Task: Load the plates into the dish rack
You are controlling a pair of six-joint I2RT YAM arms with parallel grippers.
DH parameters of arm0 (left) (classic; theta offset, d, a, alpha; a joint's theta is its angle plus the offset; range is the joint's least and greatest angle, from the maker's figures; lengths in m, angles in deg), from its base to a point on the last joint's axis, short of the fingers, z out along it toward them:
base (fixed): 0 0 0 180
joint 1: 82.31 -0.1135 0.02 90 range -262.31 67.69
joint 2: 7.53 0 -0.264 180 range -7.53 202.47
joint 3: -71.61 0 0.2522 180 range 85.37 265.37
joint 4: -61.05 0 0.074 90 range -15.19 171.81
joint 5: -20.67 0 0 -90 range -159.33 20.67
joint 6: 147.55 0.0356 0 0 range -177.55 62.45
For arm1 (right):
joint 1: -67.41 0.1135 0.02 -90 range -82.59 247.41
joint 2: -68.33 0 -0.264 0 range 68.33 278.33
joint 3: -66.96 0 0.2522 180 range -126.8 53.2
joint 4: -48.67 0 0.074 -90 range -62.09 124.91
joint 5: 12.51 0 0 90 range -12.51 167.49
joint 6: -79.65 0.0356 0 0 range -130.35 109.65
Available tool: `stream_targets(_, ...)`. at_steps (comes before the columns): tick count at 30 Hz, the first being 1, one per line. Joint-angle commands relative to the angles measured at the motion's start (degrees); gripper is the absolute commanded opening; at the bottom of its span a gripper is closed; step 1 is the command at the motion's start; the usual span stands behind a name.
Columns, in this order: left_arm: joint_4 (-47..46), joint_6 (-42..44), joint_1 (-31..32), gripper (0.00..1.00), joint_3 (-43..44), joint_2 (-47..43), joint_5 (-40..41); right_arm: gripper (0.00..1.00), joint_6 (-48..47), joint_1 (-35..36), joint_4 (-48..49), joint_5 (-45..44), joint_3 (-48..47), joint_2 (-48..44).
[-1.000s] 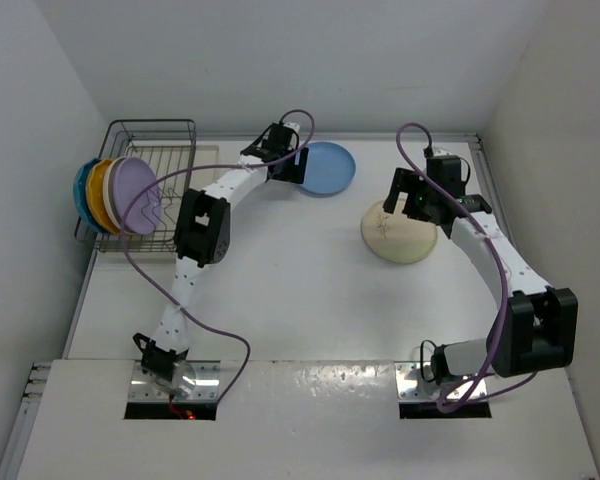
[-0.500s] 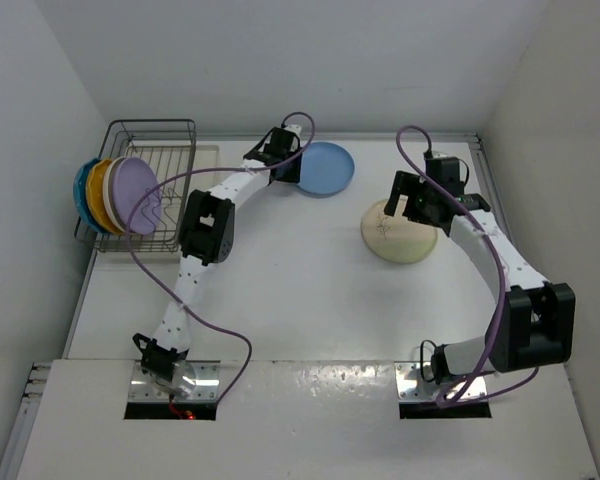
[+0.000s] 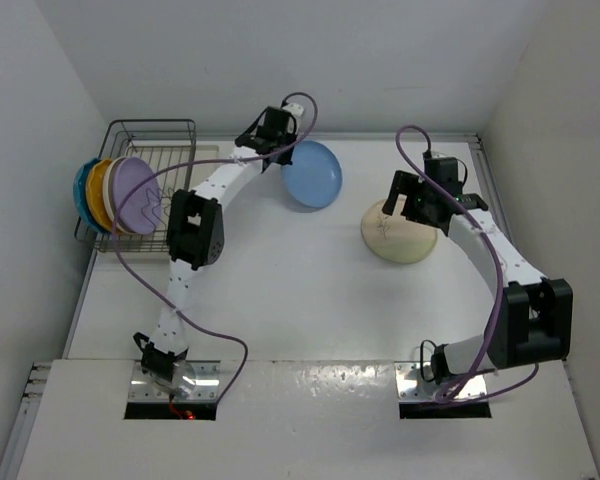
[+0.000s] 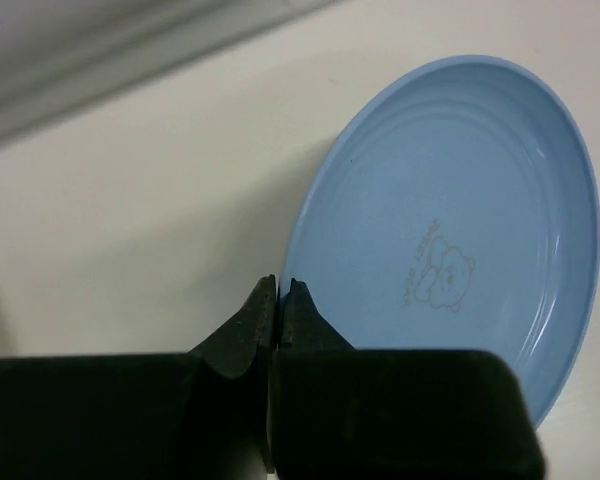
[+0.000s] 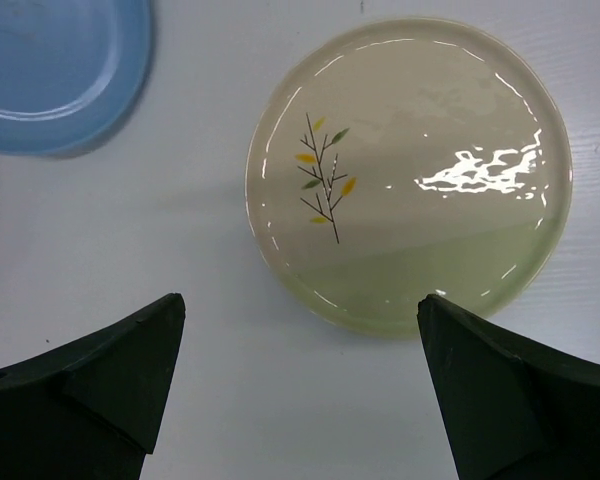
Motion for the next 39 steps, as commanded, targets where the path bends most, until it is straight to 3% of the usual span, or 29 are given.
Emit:
stream_targets(1, 1.2, 17.4, -0.4, 0.0, 0.7, -12.1, 10.4, 1.0, 1.7, -0.2, 4.2, 2.3, 1.5, -2.5)
stream_targets(4, 1.2, 26.4, 1.4, 0.0, -0.1, -18.3, 22.5, 1.0, 1.1, 0.6, 4.4, 2.9, 2.0, -4.5)
stream_targets(6, -1.6, 37.1, 2.8, 0.0, -4.0, -21.5, 35.0, 1.0, 0.1, 0.9, 3.8, 2.8, 2.7, -5.9)
stream_targets(9, -14.5, 51.5, 4.0, 0.0, -16.4, -31.0, 47.5, 1.0, -0.1, 1.2, 4.2, 3.4, 4.8, -9.2)
stream_targets(10, -23.9, 58.7, 4.0, 0.0, -20.2, -36.9, 49.6, 1.0, -0.1, 1.3, 4.2, 3.6, 5.6, -9.6)
stream_targets(13, -30.6, 67.0, 3.2, 0.0, -30.2, -44.5, 56.8, 1.0, 0.6, 1.4, 3.9, 4.6, 5.9, -11.2)
stream_targets(20, -42.0, 71.7, -3.8, 0.0, -50.4, -55.8, 62.7, 1.0, 1.9, 5.0, 2.9, 5.3, 4.3, -11.6)
stream_targets(30, -38.9, 62.7, -7.3, 0.0, -55.6, -57.0, 63.3, 1.0, 0.6, 12.5, -2.0, 1.1, -5.9, -7.2)
stream_targets(34, -46.4, 66.8, -7.8, 0.0, -61.8, -57.0, 63.3, 1.0, 0.9, 13.7, -3.1, -1.1, -7.4, -6.4)
stream_targets(39, -47.1, 66.0, -8.8, 0.0, -62.9, -57.0, 63.3, 1.0, 1.0, 15.6, -4.7, -2.9, -7.8, -6.7)
